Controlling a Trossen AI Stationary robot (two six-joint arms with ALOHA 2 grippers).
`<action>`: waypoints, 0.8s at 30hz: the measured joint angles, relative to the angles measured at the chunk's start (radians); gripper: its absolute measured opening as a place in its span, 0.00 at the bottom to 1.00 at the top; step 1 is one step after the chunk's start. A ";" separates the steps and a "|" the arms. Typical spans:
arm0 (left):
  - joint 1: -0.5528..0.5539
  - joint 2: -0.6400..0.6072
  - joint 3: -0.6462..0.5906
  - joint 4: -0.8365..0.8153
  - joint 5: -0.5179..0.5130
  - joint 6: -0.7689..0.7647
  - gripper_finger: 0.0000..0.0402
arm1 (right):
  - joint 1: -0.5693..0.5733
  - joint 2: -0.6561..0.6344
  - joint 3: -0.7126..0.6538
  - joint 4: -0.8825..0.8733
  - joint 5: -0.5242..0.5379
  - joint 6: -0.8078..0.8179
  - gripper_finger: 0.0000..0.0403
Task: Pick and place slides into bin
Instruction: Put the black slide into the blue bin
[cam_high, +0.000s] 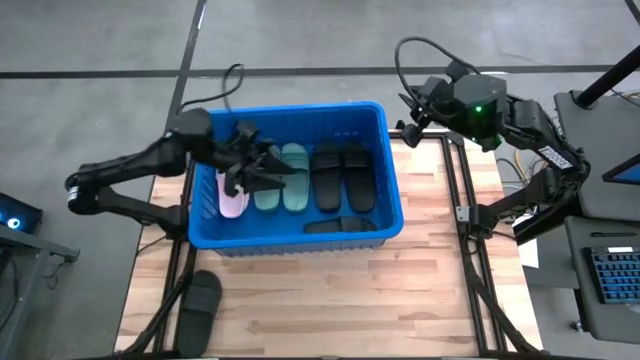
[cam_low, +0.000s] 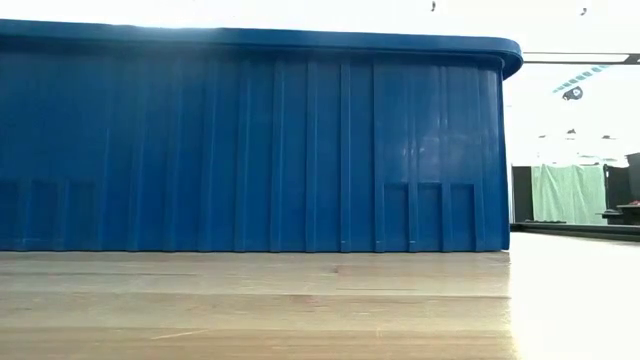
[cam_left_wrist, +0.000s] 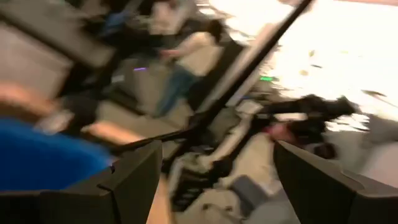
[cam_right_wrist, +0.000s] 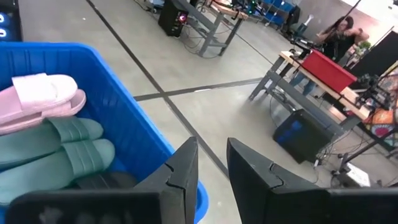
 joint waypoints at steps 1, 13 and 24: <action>-0.012 -0.026 0.000 -0.067 -0.055 0.019 0.73 | 0.000 0.000 0.000 0.000 0.000 -0.011 0.19; -0.233 -0.175 0.002 -0.554 -0.337 -0.079 0.69 | 0.000 0.000 -0.013 0.005 0.004 0.044 0.17; -0.428 -0.173 0.002 -1.039 -0.176 -0.082 0.69 | 0.000 0.000 -0.056 0.001 -0.148 0.439 0.19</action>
